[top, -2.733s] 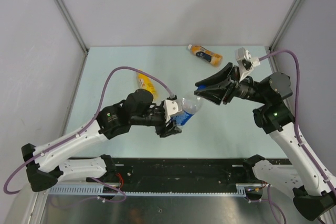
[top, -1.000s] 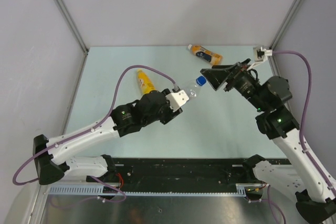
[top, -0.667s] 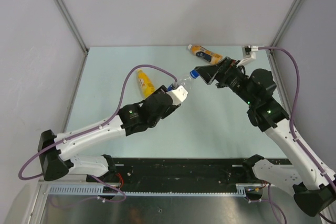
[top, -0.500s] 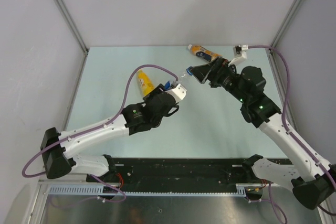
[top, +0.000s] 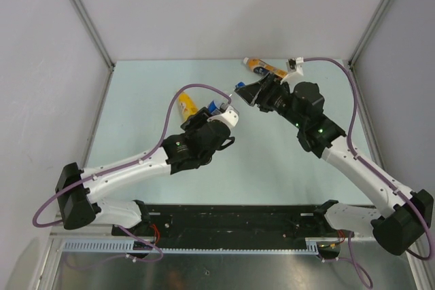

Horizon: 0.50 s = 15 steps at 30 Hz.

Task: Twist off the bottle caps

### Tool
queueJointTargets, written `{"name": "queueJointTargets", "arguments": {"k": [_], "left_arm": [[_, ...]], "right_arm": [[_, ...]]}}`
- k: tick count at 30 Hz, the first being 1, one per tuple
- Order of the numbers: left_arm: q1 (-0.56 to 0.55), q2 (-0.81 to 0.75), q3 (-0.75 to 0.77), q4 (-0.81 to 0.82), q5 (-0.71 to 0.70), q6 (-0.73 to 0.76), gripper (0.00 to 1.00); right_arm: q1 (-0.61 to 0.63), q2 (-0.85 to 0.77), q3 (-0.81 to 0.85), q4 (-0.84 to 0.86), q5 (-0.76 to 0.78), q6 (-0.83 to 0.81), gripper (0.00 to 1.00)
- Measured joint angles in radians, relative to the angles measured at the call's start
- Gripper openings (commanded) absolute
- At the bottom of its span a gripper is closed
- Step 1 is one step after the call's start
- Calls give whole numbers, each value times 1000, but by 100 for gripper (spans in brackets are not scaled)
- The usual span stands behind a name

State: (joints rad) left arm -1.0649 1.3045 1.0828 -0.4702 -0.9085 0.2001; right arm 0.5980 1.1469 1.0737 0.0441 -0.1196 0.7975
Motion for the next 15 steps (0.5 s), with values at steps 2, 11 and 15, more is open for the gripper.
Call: {"name": "queueJointTargets", "arguments": {"k": [2,11,15], "left_arm": [[0,0,0,0,-5,0,0],[-3,7,0,0,-5,0,0],[-6,12,0,0,-5,0,0]], "right_arm": [[1,11,0,1,4,5,63],[0,24,0,43,18,14,63],[0,40,2,59,19,15,61]]}}
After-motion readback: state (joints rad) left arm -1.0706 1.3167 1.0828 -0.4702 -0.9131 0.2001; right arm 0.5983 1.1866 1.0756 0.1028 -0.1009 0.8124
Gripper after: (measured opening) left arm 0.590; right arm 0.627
